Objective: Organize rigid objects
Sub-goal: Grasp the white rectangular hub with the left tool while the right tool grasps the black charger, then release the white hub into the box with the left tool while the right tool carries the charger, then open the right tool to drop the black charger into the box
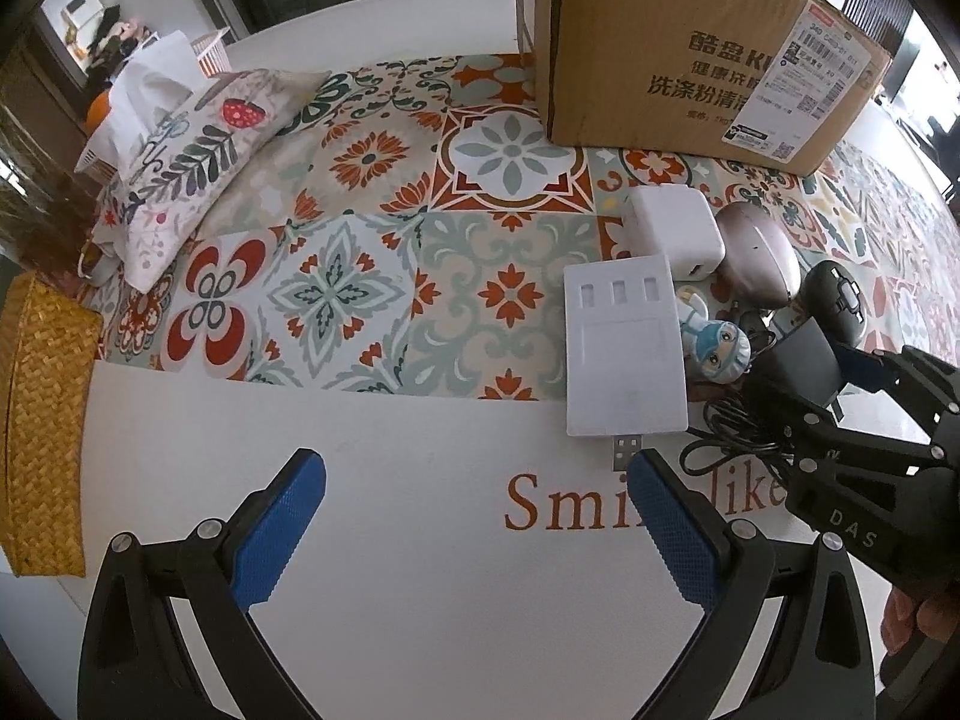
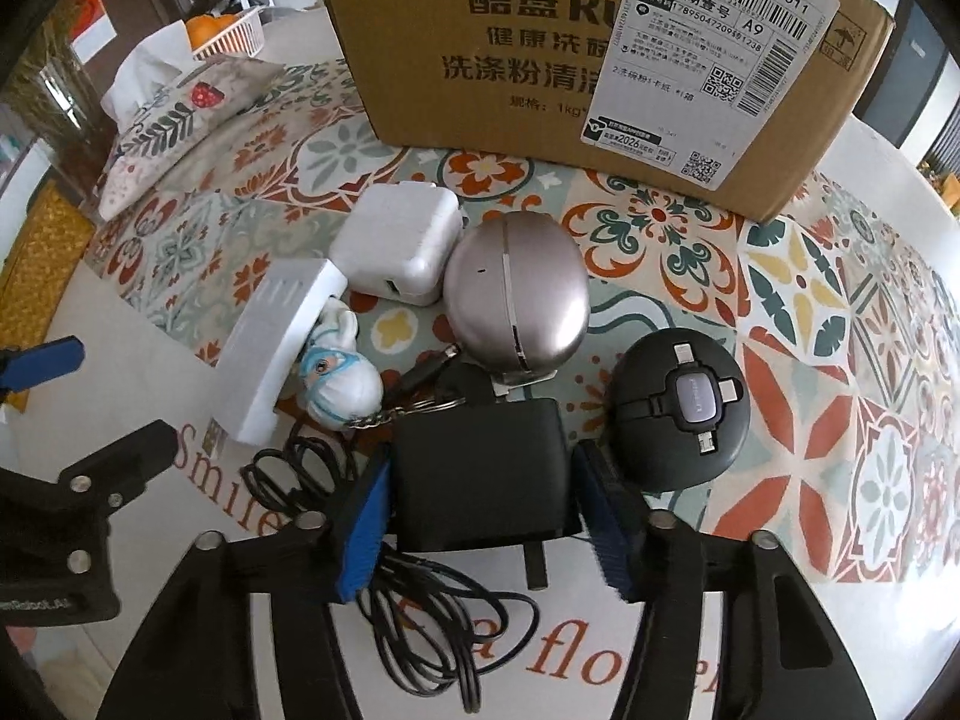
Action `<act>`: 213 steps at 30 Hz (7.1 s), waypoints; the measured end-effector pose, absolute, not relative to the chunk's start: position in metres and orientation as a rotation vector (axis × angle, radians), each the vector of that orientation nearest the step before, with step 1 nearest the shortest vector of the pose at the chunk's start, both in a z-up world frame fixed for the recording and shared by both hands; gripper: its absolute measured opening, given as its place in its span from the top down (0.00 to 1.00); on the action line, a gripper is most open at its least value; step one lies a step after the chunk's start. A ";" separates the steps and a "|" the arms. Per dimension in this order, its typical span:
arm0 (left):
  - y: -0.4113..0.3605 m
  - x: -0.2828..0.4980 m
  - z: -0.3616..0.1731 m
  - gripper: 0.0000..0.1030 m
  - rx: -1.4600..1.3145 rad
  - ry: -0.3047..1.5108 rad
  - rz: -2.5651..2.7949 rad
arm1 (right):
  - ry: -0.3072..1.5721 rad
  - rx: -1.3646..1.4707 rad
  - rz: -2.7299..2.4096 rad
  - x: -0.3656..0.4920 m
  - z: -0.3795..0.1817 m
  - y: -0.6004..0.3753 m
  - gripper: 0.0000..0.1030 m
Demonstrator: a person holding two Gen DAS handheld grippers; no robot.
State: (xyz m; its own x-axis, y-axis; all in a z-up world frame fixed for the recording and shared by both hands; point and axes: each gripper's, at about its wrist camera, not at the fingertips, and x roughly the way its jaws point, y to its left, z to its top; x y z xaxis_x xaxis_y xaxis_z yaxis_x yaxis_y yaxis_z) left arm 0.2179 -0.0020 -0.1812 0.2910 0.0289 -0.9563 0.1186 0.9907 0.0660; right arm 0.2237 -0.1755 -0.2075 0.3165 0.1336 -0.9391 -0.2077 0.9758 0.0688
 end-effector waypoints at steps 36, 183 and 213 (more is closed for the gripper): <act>-0.056 0.258 -0.210 0.34 0.070 1.301 -0.341 | 1.212 0.003 0.085 0.210 -0.187 -0.212 0.45; -0.077 0.406 -0.036 0.29 0.071 0.877 -0.288 | 0.794 -0.090 0.085 0.375 -0.042 -0.238 0.32; -0.072 0.287 -0.017 0.00 0.162 0.698 -0.198 | 0.711 -0.056 -0.023 0.238 -0.019 -0.241 0.21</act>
